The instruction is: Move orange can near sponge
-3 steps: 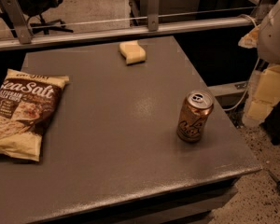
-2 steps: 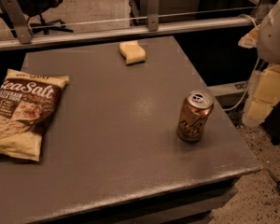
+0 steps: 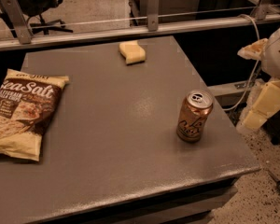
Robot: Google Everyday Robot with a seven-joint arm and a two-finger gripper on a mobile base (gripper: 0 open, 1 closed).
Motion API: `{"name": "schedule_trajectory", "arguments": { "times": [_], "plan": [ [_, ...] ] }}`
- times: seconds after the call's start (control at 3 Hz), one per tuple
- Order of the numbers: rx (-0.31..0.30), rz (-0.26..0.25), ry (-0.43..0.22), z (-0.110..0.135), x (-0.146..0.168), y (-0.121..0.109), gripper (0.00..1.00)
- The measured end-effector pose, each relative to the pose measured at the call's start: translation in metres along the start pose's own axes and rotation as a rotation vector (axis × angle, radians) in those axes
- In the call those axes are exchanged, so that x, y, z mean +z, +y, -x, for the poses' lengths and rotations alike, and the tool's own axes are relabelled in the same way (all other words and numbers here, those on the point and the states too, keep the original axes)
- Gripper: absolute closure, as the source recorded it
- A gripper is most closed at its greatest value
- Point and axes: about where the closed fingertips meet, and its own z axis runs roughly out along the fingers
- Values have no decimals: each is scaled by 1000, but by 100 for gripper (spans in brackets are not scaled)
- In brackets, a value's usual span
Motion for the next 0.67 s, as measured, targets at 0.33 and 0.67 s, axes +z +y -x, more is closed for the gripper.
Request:
{"name": "schedule_trajectory", "arguments": {
  "times": [0.33,0.67],
  "plan": [
    [20,18,-197,8,35,4,0],
    [41,79,-409,27,73,12,0]
  ]
}}
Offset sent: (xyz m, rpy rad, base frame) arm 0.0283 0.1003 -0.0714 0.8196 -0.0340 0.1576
